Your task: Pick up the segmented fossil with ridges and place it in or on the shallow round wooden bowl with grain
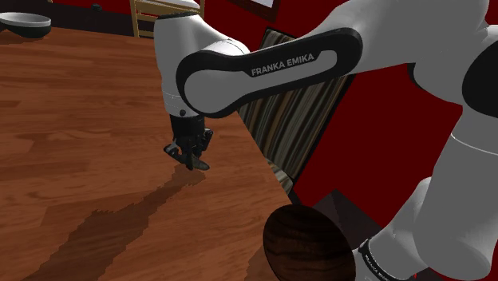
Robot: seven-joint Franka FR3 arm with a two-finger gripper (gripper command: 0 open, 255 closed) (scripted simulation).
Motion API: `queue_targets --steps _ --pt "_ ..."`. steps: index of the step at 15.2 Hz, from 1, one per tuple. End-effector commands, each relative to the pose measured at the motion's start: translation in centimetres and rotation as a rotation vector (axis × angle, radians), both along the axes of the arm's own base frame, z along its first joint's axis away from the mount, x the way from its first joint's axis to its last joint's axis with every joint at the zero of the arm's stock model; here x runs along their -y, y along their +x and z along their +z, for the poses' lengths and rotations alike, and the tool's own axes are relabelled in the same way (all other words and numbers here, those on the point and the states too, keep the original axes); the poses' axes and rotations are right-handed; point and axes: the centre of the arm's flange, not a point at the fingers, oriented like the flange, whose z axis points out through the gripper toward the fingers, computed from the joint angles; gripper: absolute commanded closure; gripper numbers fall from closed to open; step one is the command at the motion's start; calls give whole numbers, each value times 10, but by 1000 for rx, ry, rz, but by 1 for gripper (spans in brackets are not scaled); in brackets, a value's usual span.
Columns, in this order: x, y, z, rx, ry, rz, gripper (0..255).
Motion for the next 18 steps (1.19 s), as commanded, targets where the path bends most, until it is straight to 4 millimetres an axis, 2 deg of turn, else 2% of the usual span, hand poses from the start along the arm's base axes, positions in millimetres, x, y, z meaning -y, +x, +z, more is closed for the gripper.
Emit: queue_targets --steps 1,18 --pt "0 0 5 0 0 0 255" --pt "0 0 95 0 0 0 255"
